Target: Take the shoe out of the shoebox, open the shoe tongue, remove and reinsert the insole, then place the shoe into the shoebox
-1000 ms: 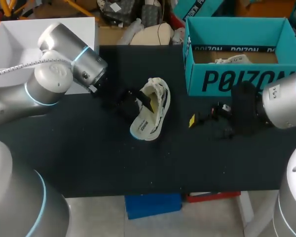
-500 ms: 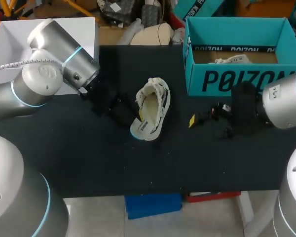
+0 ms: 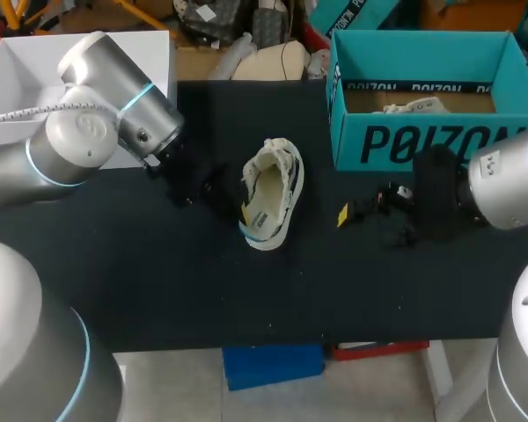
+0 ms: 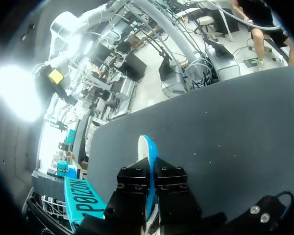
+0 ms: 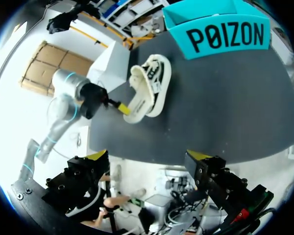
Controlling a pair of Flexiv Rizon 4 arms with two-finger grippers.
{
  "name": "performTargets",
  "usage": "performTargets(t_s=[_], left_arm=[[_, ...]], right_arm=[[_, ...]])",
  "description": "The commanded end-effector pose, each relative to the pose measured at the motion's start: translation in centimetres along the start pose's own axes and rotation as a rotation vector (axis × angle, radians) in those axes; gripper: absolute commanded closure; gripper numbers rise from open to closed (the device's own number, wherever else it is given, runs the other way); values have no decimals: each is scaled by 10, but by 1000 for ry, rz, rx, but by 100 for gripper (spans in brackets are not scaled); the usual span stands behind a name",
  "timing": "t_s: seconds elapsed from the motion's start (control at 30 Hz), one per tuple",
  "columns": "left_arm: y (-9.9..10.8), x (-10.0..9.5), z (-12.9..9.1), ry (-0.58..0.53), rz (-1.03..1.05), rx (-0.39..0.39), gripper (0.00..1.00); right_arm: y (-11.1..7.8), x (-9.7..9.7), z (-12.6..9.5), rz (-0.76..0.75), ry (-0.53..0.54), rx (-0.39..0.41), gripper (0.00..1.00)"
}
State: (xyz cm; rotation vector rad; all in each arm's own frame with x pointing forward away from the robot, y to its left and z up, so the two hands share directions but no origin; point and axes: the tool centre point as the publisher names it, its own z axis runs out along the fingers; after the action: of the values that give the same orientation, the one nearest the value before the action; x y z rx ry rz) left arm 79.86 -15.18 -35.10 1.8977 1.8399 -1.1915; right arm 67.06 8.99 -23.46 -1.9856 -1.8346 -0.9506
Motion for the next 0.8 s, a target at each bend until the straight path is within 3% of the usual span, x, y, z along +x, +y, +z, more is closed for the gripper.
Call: performTargets(t_s=[0.03, 0.2, 0.37, 0.8], left_arm=[[10, 0, 1, -19, 2, -1, 100], [20, -2, 5, -13, 7, -18, 100], [37, -6, 7, -18, 1, -112, 100], [66, -8, 11, 7, -45, -229, 100]], right_arm=[[0, 1, 0, 0, -2, 1, 0], [0, 1, 0, 0, -2, 1, 0], [0, 1, 0, 0, -2, 1, 0], [0, 1, 0, 0, -2, 1, 0]])
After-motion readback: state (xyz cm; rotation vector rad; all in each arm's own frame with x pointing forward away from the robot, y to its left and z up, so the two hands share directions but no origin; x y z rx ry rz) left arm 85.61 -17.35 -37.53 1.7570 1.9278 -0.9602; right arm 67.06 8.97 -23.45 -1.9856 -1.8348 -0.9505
